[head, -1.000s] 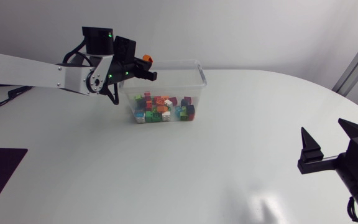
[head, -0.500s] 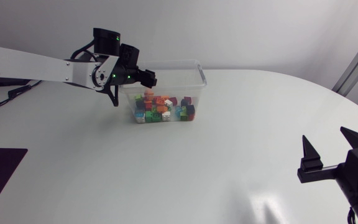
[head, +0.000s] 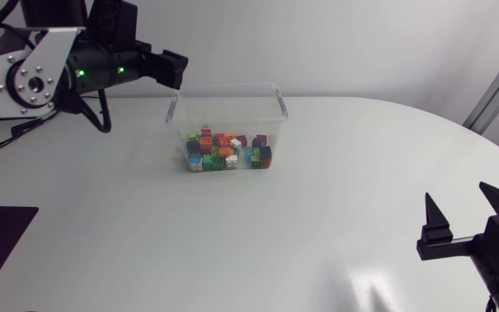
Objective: Place the duplo bricks in the container
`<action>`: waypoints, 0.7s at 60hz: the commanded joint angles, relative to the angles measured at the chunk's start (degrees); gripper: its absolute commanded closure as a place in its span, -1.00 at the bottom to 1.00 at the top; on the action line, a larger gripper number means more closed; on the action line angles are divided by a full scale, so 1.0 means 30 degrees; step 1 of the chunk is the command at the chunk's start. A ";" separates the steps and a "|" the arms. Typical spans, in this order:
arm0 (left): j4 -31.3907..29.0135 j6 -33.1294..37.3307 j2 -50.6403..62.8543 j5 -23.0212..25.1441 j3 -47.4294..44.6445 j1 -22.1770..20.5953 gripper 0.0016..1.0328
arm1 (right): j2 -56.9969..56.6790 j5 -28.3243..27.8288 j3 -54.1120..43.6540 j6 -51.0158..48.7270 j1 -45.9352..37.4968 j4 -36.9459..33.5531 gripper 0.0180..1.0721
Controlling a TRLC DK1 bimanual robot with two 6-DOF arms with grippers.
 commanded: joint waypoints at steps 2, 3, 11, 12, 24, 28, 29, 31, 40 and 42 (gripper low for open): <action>-0.0205 0.0530 -0.1684 -0.0440 -0.2101 -0.0114 -0.90 | -0.0307 0.0261 -0.0467 -0.0198 0.0163 -0.0367 -0.90; -0.0176 0.0559 -0.2035 -0.0498 -0.2482 -0.0173 -0.90 | -0.0307 0.0261 -0.0467 -0.0168 0.0134 -0.0367 -0.90; 0.0146 0.0705 -0.4145 -0.0821 -0.4533 -0.0319 -0.90 | -0.0366 0.0495 -0.0584 -0.0080 0.0163 -0.0074 -0.90; 0.0146 0.0705 -0.4379 -0.0850 -0.4767 -0.0319 -0.90 | -0.0366 0.0524 -0.0584 -0.0110 0.0163 0.0014 -0.90; 0.0293 0.0676 -0.6664 -0.1143 -0.6994 -0.0261 -0.90 | -0.0688 0.0642 -0.0760 -0.0110 0.0134 0.0482 -0.90; 0.0439 0.0705 -0.7397 -0.1172 -0.7785 -0.0173 -0.90 | -0.0776 0.0642 -0.0818 -0.0051 0.0221 0.0600 -0.90; 0.0439 0.0705 -0.7455 -0.1172 -0.7844 -0.0144 -0.90 | -0.0806 0.0642 -0.0818 -0.0022 0.0221 0.0658 -0.90; 0.0439 0.0735 -0.7924 -0.1172 -0.8283 -0.0056 -0.90 | -0.0806 0.0642 -0.0906 0.0066 0.0221 0.0922 -0.90; 0.0468 0.0823 -0.9682 -0.1201 -0.9777 0.0149 -0.90 | -0.0864 0.0817 -0.1141 -0.0227 0.0514 0.1156 -0.90; 0.0498 0.0881 -1.0004 -0.1231 -1.0070 0.0208 -0.90 | -0.0864 0.0817 -0.1141 -0.0227 0.0602 0.1156 -0.90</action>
